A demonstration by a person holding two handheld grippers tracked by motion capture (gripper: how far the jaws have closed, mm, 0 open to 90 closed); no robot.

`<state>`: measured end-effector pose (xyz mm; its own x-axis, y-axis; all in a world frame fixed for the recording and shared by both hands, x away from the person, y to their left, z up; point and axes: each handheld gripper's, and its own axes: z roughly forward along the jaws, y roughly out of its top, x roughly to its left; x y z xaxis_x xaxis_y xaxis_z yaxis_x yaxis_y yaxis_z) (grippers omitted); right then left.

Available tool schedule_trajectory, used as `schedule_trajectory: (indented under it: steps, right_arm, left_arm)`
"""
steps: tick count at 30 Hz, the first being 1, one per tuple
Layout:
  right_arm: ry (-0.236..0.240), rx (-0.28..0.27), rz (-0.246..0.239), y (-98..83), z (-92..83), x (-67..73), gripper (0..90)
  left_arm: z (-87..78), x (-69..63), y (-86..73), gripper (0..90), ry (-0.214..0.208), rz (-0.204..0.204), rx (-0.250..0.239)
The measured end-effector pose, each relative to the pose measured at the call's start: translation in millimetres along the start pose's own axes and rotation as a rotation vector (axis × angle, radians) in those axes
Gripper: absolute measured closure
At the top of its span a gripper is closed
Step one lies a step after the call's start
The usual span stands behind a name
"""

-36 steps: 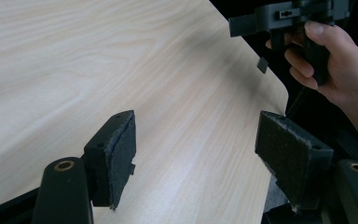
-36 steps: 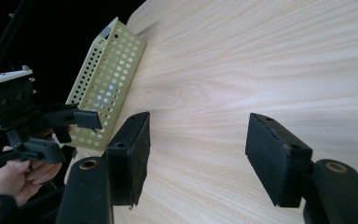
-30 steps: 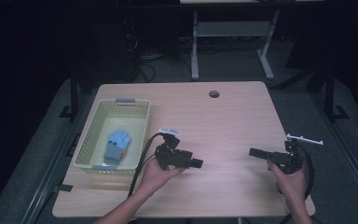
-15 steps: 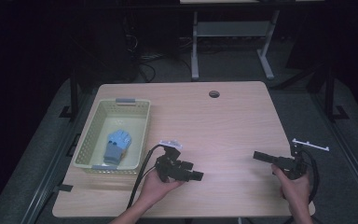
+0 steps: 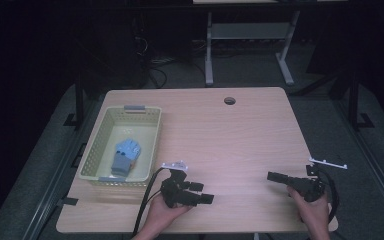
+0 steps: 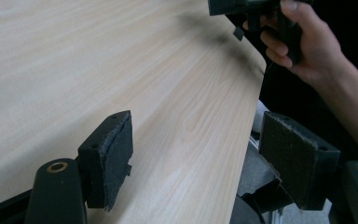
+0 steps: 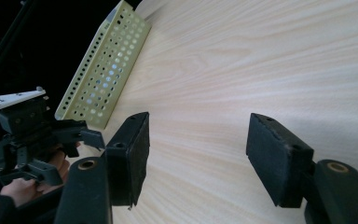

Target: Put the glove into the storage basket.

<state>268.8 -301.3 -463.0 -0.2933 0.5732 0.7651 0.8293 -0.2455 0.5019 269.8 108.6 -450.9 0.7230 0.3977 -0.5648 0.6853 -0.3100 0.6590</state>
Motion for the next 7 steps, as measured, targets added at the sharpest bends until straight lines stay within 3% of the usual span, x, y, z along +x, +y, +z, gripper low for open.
schedule_trajectory:
  steps: [4, 7]
  right_arm:
    - [0.026, -0.005, -0.01, -3.4, -1.1, 3.6, 39.2]
    - [0.026, -0.002, -0.033, -3.2, -0.8, 4.9, 38.9]
  left_arm:
    - [2.9, -4.4, -5.3, 24.2, -0.015, 0.015, 0.032]
    - [2.9, -4.6, -7.8, 23.9, -0.025, 0.017, 0.027]
